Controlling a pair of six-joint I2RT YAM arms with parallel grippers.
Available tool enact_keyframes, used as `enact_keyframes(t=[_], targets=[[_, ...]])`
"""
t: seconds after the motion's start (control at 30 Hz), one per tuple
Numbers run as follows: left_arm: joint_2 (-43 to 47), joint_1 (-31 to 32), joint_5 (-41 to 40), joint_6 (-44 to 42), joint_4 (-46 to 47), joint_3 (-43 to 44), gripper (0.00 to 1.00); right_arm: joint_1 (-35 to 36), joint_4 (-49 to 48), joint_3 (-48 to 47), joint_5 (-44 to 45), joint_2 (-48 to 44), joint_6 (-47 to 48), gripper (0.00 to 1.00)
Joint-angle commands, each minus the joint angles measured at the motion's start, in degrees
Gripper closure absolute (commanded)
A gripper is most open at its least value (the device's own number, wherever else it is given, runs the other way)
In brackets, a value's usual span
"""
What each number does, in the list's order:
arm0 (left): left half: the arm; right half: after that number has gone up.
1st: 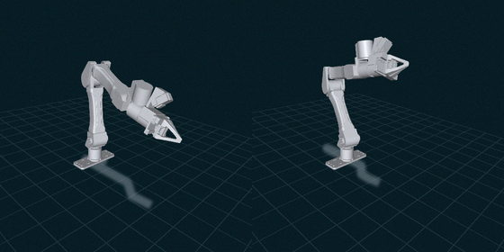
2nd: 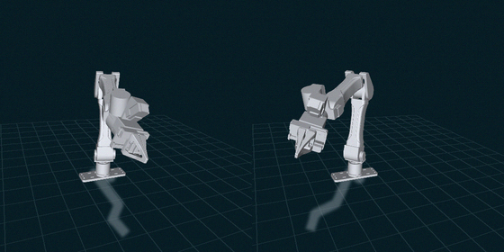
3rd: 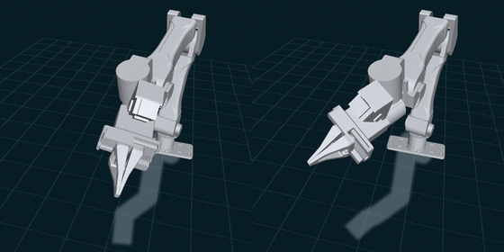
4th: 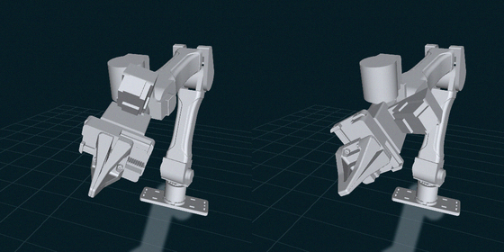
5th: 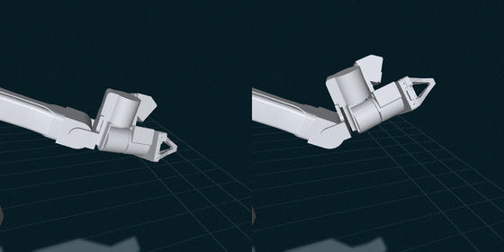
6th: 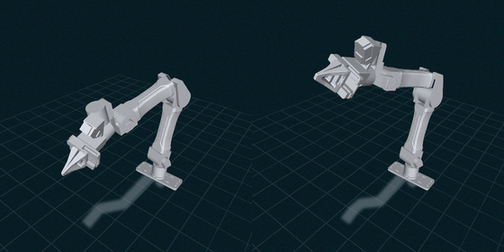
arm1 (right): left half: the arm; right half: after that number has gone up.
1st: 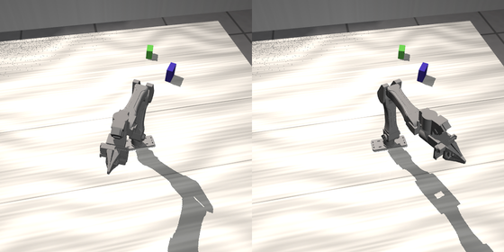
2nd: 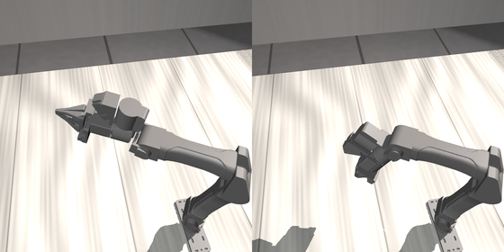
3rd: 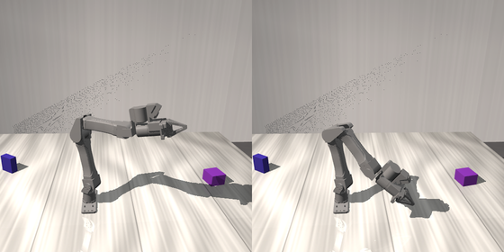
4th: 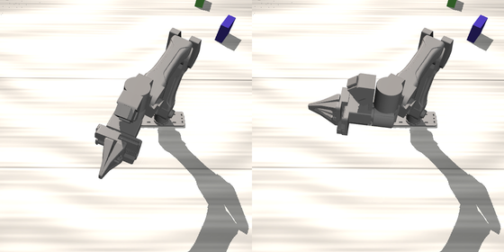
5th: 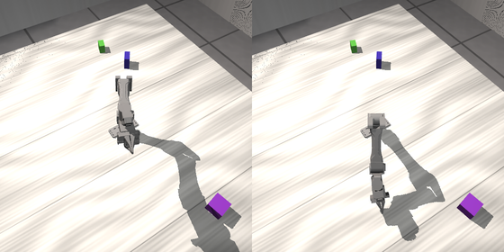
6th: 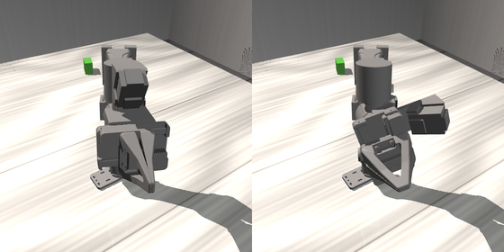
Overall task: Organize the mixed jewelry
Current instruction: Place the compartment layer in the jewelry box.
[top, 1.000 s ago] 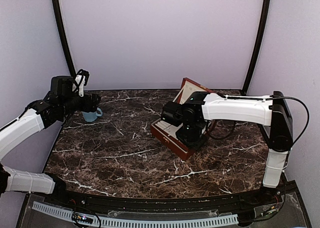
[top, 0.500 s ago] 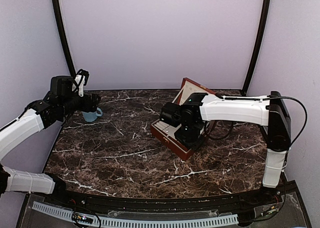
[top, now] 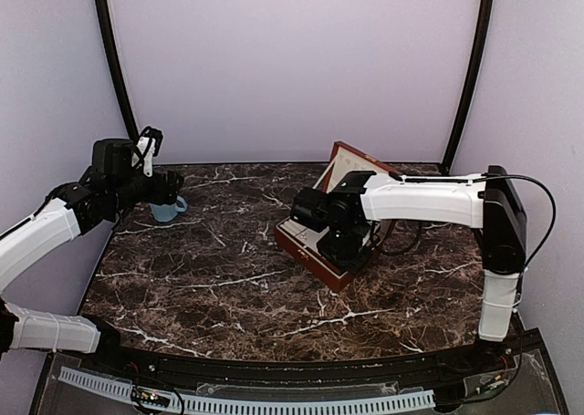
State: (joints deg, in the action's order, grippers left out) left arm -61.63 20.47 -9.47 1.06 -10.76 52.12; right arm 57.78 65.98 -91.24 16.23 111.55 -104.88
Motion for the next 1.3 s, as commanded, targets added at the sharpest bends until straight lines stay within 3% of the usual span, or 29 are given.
enact_keyframes(t=[0.0,0.4,0.57,0.73,1.27], targets=[[1.3,-0.3,0.0,-0.5,1.2,-0.8,0.16,-0.5,-3.2,-0.4,1.8,0.5,0.6,1.0],[0.8,-0.2,-0.2,-0.6,1.2,-0.8,0.16,-0.6,-4.1,1.2,1.8,-0.3,0.5,1.0],[0.8,-0.3,-0.1,-0.6,1.2,-0.8,0.16,-0.6,-4.5,2.8,1.9,-1.6,-0.4,0.73],[0.8,-0.3,0.0,-0.6,1.2,-0.8,0.16,-0.6,-3.0,2.0,3.6,-2.2,-0.4,0.63],[1.1,-0.3,0.1,-0.3,1.2,-0.7,0.16,-0.3,-1.3,4.0,7.5,-6.8,-0.6,0.59]])
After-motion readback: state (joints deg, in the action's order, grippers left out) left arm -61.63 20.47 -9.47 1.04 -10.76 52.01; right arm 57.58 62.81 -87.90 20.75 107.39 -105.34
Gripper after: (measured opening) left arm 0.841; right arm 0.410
